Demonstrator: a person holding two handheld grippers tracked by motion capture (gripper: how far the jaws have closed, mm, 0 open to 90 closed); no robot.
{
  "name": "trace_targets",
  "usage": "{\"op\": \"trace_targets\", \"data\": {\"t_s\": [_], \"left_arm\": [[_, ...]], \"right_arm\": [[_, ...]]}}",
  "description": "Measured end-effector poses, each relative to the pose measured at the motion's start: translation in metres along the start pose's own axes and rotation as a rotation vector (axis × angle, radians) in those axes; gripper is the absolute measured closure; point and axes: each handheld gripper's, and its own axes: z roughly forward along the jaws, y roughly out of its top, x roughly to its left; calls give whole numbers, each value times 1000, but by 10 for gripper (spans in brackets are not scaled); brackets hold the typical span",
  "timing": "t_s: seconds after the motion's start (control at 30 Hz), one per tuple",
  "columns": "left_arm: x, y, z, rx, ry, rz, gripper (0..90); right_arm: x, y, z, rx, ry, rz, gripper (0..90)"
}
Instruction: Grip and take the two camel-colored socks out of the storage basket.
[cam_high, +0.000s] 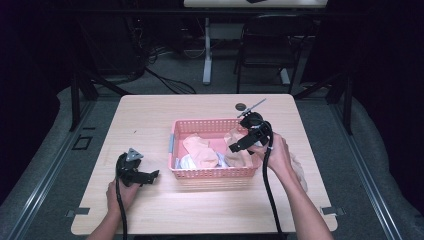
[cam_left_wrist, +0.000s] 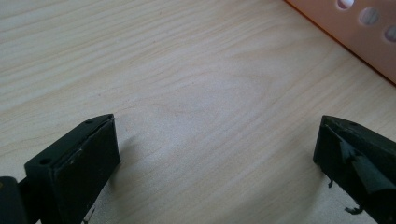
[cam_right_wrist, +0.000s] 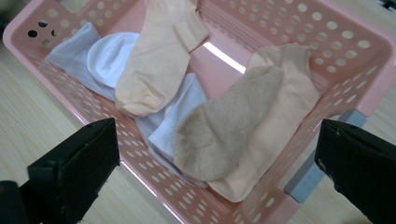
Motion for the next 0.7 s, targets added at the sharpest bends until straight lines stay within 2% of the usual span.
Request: {"op": "trace_targets", "data": {"t_s": [0.07,0.27,0.5,0.57,0.6,0.67,0.7], "left_arm": [[0,0,0,0,0,0,0],[0,0,0,0,0,1,0],[0,0,0,0,0,-1,0],[0,0,0,0,0,-2,0],[0,0,0,0,0,1,0],[0,0,0,0,0,1,0],[0,0,0,-1,0,-3,0]], "right_arm": [[0,3,5,50,3,-14,21],[3,10,30,181,12,-8,58],[2,11,59,237,11,15,73],[2,11,62,244,4,15,87],[0,11,70,281,13,19,133],[0,10,79,306,9,39,147],[-1,10,82,325,7,29,159]]}}
